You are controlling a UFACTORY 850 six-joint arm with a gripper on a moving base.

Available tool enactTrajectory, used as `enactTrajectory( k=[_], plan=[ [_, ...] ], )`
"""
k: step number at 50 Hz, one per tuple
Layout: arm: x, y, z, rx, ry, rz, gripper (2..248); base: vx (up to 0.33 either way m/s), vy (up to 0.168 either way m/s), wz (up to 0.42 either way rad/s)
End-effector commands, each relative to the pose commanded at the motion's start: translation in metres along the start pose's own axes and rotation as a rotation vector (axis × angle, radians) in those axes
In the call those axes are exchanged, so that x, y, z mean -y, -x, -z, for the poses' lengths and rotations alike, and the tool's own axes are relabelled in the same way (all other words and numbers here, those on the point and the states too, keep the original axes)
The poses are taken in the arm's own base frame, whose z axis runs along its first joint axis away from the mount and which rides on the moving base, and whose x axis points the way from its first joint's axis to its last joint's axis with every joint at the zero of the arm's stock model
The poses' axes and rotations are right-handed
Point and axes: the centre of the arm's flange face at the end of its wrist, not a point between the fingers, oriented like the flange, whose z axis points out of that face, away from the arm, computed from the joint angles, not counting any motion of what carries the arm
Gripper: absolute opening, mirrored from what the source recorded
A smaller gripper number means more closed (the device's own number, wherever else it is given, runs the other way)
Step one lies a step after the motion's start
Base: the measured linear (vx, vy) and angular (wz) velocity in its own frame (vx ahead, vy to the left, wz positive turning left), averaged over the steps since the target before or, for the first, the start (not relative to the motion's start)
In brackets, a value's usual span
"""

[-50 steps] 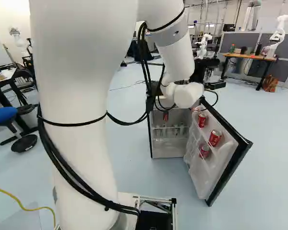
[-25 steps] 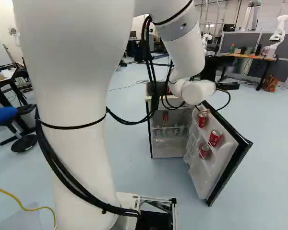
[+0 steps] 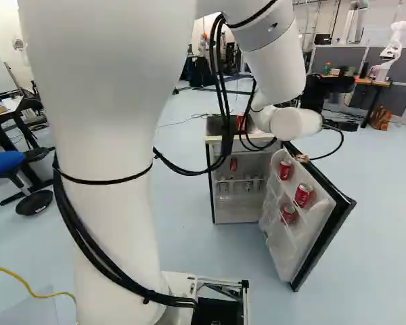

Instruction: Grab a drink from the fridge

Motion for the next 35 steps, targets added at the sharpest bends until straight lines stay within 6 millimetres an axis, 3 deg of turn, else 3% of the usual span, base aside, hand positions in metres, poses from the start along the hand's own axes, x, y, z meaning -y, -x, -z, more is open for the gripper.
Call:
enactTrajectory(
  k=[35],
  plan=[
    [-0.04, -0.021, -0.039, 0.169, 0.071, -0.042, 247, 0.0, 0.0, 0.0]
  ],
)
